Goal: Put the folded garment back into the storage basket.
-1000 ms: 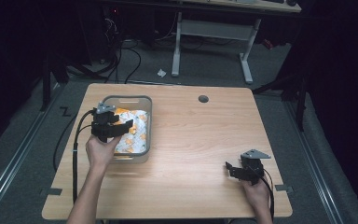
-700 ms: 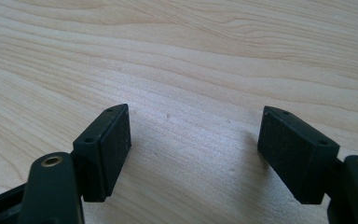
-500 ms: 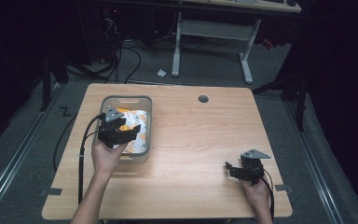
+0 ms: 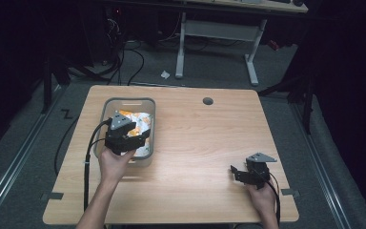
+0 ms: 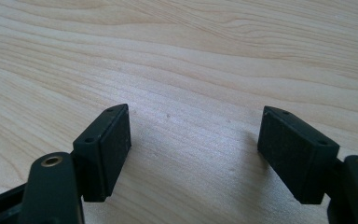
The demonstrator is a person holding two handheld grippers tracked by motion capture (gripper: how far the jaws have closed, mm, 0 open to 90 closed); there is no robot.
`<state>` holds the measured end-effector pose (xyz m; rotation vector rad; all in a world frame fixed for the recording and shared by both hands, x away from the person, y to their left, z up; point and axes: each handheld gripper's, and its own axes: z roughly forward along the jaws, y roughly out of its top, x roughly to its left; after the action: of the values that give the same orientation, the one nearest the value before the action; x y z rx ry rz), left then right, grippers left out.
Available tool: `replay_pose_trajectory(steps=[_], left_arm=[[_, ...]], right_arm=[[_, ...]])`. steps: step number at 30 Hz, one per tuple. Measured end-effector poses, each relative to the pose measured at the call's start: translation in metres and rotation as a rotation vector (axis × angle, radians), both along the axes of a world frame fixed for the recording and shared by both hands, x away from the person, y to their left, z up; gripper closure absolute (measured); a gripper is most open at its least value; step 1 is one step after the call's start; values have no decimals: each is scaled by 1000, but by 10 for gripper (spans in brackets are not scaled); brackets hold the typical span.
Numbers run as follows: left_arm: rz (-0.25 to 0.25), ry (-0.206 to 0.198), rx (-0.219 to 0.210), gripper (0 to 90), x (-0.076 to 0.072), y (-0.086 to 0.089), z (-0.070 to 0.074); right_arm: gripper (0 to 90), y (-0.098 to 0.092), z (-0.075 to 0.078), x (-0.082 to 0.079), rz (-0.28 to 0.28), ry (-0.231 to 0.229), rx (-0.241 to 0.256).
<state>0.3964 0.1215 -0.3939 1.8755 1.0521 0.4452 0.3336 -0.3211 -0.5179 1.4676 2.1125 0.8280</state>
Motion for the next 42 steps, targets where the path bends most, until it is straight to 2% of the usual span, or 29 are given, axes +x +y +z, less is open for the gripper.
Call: replay_pose_trajectory(steps=[23,33,42], left_arm=[[-95,-18,-16,385,-21,-25,2],[-131,-8,-28,385,-30,-35,-3],[-172,-1,-18,385,-38,-49,-8]], right_arm=[[256,0,0,0,0,0,0],[257,0,0,0,0,0,0],[257,0,0,0,0,0,1]])
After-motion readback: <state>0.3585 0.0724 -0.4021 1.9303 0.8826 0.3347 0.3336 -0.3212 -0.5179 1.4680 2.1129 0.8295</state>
